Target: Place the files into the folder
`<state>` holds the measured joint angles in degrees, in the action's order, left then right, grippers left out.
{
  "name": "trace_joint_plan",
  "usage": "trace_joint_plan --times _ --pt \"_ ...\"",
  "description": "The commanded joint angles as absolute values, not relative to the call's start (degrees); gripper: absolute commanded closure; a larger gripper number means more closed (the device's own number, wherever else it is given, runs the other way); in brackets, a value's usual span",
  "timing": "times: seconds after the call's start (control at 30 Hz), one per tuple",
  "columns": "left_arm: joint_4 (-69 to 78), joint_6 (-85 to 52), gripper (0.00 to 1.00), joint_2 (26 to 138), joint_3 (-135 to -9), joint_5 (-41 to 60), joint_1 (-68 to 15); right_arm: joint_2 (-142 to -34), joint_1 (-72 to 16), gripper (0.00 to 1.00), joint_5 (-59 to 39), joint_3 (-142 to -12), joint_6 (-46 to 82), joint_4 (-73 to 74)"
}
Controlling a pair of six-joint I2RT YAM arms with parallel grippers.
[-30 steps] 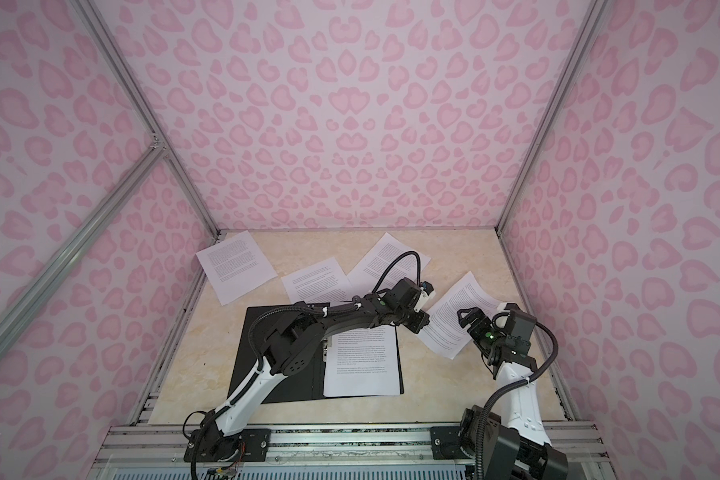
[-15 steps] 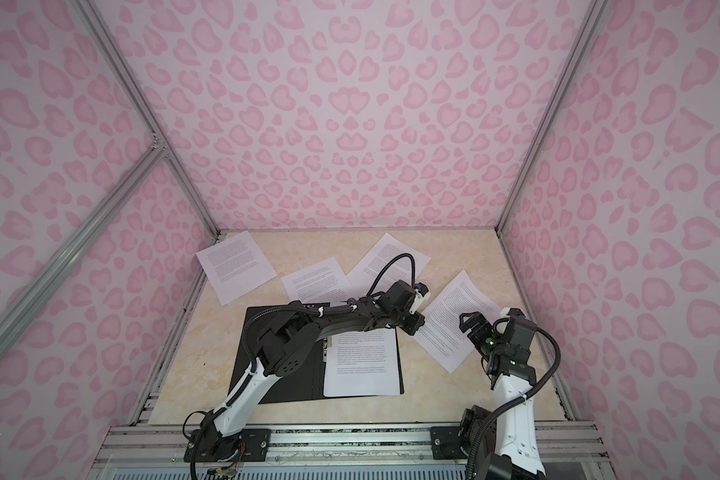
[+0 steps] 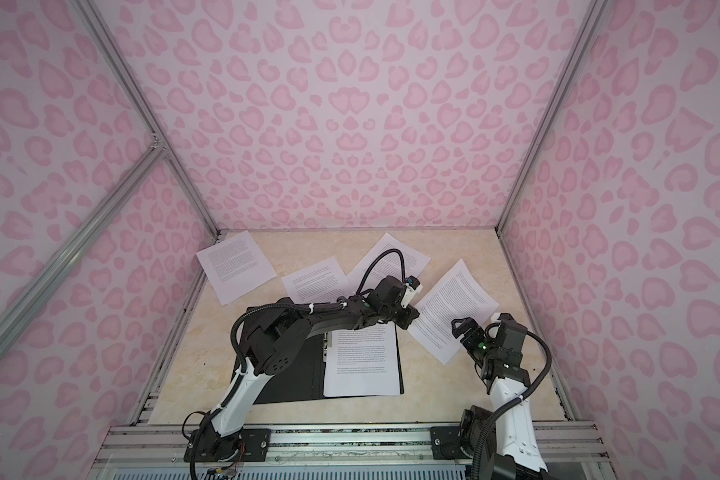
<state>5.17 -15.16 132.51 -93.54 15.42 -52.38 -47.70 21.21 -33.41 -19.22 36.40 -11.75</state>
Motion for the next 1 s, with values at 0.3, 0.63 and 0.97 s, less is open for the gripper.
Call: trace_joint_plan --times 0.3,0.63,0.97 --pt "10.55 -11.44 0.96 82.9 -93.2 11.96 -50.92 -47.46 19.79 0.03 -33.1 -18.54 36.11 -9.58" --pt "10.55 -12.26 0.96 85.18 -93.05 9.58 -48.0 -46.59 18.03 0.03 -32.96 -18.69 36.21 -9.6" --pt "12.05 -13.22 0.96 82.81 -89.16 7.19 -46.06 -45.96 14.04 0.03 -30.78 -18.54 36.38 -8.52"
